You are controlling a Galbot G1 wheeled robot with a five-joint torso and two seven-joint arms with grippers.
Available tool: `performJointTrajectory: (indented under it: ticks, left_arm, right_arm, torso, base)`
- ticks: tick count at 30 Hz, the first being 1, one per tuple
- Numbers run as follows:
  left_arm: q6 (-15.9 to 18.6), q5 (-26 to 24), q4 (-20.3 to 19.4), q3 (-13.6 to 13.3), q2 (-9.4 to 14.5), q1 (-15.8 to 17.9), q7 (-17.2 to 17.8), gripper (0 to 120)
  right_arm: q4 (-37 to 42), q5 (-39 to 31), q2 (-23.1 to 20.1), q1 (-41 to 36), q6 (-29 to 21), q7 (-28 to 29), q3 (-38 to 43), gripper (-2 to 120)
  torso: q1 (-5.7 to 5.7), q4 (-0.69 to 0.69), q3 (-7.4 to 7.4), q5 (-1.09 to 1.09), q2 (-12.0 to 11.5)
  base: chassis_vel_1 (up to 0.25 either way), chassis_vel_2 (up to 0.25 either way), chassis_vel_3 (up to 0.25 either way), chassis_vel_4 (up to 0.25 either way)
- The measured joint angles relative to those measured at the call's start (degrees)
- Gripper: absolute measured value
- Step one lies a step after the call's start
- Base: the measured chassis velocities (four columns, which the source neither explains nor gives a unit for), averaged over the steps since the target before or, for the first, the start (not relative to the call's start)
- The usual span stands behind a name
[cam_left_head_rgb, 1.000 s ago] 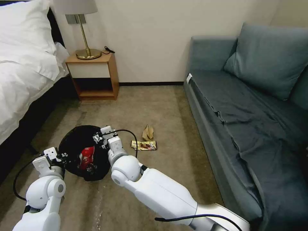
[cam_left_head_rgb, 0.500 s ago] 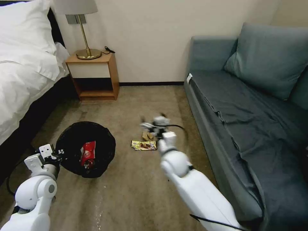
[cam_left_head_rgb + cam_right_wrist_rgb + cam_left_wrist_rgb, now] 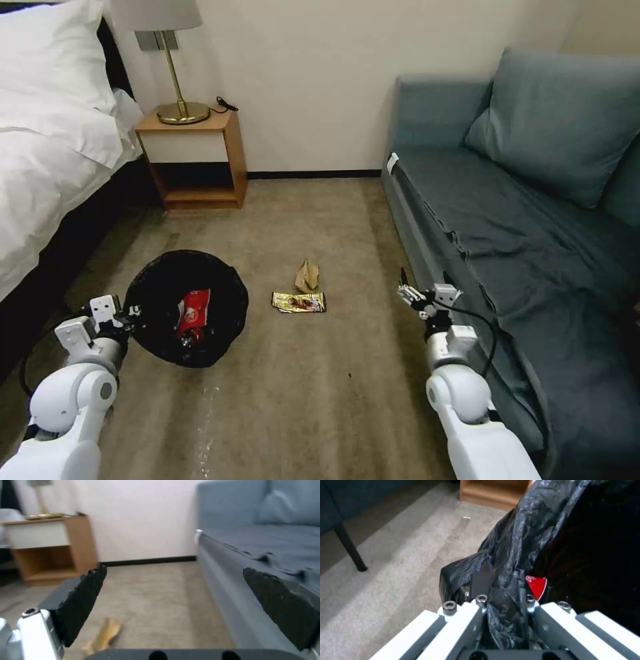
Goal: Pick up the trash bin, then pick up the garbage on the floor and place it into the trash bin.
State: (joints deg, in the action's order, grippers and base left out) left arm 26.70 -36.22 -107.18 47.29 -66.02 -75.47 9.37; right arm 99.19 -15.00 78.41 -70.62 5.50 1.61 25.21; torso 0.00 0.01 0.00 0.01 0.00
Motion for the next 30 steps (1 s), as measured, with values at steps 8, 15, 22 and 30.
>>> performJointTrajectory:
  ticks: [8,15,22,30]
  left_arm:
    - [-0.3,0.3,0.2,-0.1,-1.1,0.3,0.0,1]
    - [-0.3,1.7,0.1,-0.6,-2.7,0.4,0.1,1]
    - [-1.2,2.2,0.2,-0.5,-3.1,-0.2,0.2,1]
    - [-1.5,2.2,-0.3,0.1,-3.2,-0.7,0.9,1]
  right_arm:
    - [-3.4,2.2,-0.1,-0.7,4.5,-6.1,-1.4,100]
    - [-6.7,5.0,-0.3,-0.3,8.9,-7.1,-3.2,100]
    - [-7.5,6.4,-0.7,0.6,9.9,-6.5,-4.3,100]
    - [-8.4,7.2,-0.4,0.2,9.9,-6.4,-4.3,100]
  torso:
    - [0.0,-0.01,0.0,-0.01,0.0]
    - [0.0,-0.01,0.0,0.0,0.0]
    - [0.0,-0.01,0.0,-0.01,0.0]
    - [0.0,-0.01,0.0,-0.01,0.0]
  base:
    - [0.0,0.0,0.0,0.0]
    - [0.0,0.0,0.0,0.0]
    - [0.0,0.0,0.0,0.0]
    - [0.0,0.0,0.0,0.0]
